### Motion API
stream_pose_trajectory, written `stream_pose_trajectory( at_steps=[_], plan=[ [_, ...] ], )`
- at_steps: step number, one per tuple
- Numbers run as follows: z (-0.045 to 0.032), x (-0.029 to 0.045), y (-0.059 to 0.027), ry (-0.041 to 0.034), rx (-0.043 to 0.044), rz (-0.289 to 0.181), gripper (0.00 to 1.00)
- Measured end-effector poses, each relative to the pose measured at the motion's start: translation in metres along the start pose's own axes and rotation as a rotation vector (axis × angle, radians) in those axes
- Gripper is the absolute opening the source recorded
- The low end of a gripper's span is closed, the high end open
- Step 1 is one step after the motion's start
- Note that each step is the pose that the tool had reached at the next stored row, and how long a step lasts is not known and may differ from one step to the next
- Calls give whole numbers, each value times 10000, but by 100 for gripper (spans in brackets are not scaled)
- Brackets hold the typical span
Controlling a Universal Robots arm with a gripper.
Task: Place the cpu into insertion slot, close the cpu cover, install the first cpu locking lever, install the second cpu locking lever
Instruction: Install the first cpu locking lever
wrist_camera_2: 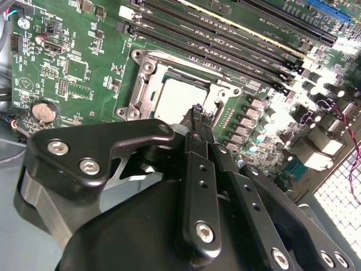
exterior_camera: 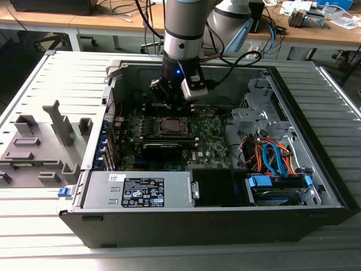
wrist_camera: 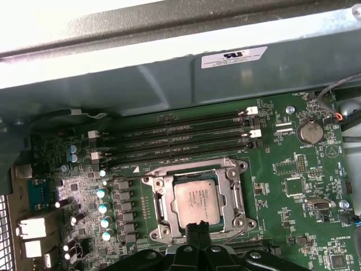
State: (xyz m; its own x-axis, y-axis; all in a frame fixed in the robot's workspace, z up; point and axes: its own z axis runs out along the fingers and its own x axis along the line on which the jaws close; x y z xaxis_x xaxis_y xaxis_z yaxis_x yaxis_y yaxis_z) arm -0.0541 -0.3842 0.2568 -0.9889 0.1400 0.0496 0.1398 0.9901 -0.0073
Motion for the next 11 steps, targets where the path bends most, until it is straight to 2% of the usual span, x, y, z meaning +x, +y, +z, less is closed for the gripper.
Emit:
stream_pose_trajectory(
  at_steps=[8, 9, 11],
  plan=[
    [0, 0, 0, 1, -5, -111, 11],
    [0, 0, 1, 6, -49, -130, 11],
    [0, 0, 0, 28, -212, -141, 11]
  ],
)
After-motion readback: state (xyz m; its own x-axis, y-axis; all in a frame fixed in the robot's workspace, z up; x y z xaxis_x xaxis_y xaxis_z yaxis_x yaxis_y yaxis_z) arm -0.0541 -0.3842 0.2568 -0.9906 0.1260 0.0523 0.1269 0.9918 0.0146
